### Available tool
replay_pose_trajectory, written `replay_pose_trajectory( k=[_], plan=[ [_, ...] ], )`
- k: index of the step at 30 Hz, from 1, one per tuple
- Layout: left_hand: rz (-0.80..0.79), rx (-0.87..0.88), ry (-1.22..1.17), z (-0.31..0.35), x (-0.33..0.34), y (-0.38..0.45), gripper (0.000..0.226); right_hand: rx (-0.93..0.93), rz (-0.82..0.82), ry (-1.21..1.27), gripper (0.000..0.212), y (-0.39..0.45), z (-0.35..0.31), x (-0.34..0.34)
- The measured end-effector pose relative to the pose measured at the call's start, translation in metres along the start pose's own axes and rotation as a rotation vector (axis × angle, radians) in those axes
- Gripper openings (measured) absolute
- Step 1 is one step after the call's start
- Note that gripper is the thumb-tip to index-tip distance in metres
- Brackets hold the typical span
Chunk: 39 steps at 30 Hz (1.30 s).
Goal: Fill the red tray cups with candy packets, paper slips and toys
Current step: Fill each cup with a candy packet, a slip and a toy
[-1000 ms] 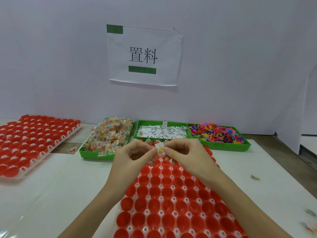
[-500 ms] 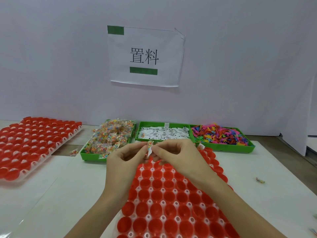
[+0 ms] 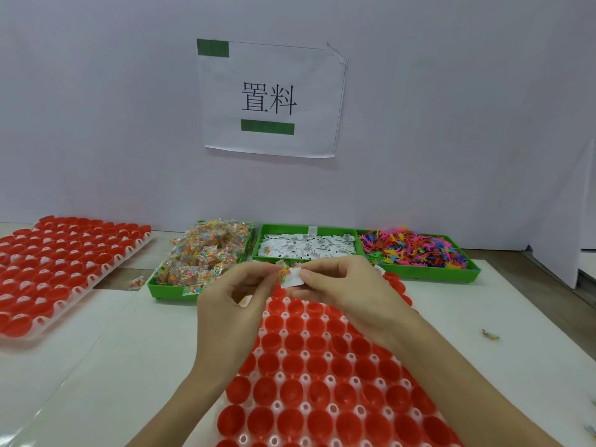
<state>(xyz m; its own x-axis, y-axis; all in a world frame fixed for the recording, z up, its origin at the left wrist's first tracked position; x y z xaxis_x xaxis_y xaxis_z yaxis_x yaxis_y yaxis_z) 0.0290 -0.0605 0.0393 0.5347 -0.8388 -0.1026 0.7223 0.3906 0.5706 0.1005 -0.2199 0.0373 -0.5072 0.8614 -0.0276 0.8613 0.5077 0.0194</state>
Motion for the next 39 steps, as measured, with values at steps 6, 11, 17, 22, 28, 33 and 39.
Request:
replay_pose_trajectory(
  k=[6,11,17,22,28,33,39],
  plan=[
    [-0.042,0.329,0.246,0.032,0.004,-0.003,0.014,0.015,-0.087,-0.074,0.020,0.001,-0.003,0.003],
    [-0.253,0.158,0.063,0.021,0.018,0.001,0.020,-0.042,-0.054,-0.349,0.008,0.001,-0.004,-0.004],
    [-0.297,-0.117,-0.095,-0.004,0.017,0.006,0.013,-0.117,0.010,-0.567,0.011,0.001,-0.009,-0.009],
    [-0.294,-0.242,-0.182,-0.008,0.019,0.004,0.015,-0.184,-0.066,-0.541,0.010,0.002,-0.014,-0.006],
    [-0.396,-0.374,-0.198,-0.019,0.022,0.001,0.027,-0.168,-0.205,-0.531,0.014,0.000,-0.014,-0.002],
    [-0.391,-0.348,-0.167,-0.017,0.021,0.001,0.021,-0.110,-0.098,-0.504,0.015,0.012,-0.021,-0.044],
    [-0.371,-0.328,-0.176,-0.019,0.019,0.002,0.017,0.126,0.414,-1.169,0.015,0.056,0.000,-0.192]
  ],
)
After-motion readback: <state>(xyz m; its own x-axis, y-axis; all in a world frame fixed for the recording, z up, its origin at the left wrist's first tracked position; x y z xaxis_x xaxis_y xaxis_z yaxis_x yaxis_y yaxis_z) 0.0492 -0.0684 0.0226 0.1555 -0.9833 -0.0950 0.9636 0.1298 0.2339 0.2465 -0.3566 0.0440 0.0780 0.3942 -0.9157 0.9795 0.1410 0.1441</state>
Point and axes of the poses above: each hand's wrist, its own y-axis towards the middle knuckle, its own x-axis out of the palm, z = x × y, the point moved 9 cm from there along y, towards the middle knuckle, and after that the axes turned 1 degree about -y, right-handed, at the moved point
